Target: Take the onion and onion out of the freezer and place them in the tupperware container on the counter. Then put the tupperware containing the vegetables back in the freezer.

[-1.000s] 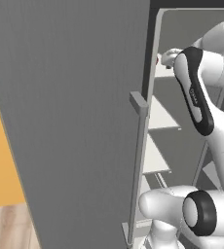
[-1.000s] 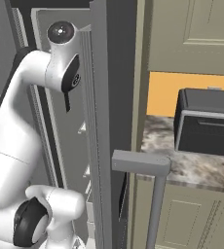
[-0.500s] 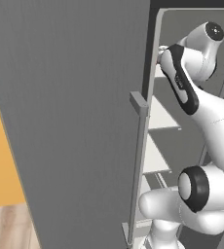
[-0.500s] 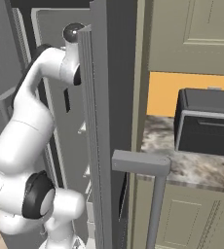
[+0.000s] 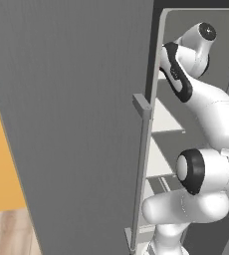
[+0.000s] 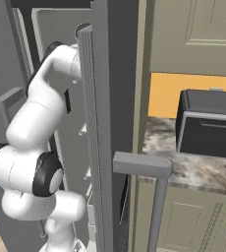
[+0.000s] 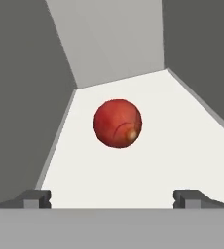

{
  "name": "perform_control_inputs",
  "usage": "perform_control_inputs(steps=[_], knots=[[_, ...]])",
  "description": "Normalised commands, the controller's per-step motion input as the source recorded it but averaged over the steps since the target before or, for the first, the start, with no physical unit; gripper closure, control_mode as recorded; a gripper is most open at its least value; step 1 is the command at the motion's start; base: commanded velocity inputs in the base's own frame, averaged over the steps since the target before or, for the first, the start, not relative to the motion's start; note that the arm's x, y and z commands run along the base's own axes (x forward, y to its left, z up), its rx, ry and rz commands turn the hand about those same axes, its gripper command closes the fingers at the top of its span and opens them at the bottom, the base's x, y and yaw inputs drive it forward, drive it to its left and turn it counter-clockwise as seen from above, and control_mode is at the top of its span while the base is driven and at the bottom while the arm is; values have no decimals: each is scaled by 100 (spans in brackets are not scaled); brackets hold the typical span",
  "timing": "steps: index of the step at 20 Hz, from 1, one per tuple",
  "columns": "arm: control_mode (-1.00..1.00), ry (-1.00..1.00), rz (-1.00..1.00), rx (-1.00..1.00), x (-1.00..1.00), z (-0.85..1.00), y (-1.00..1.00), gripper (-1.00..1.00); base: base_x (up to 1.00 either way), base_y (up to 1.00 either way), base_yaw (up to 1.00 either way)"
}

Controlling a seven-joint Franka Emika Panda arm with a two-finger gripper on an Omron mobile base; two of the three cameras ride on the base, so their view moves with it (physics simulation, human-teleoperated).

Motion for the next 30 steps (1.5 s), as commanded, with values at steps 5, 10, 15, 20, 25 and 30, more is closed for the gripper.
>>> perform_control_inputs(steps=[5,10,15,20,25,30], knots=[[-100,0,0,0,57,-6,0,-100,0,0,0],[-100,0,0,0,46,-6,0,-100,0,0,0],[-100,2,0,0,46,-10,0,-100,0,0,0],[-100,1,0,0,39,-11,-1,-100,0,0,0],[-100,2,0,1,17,-10,-3,-100,0,0,0],[-100,5,0,3,19,-17,-3,-100,0,0,0]])
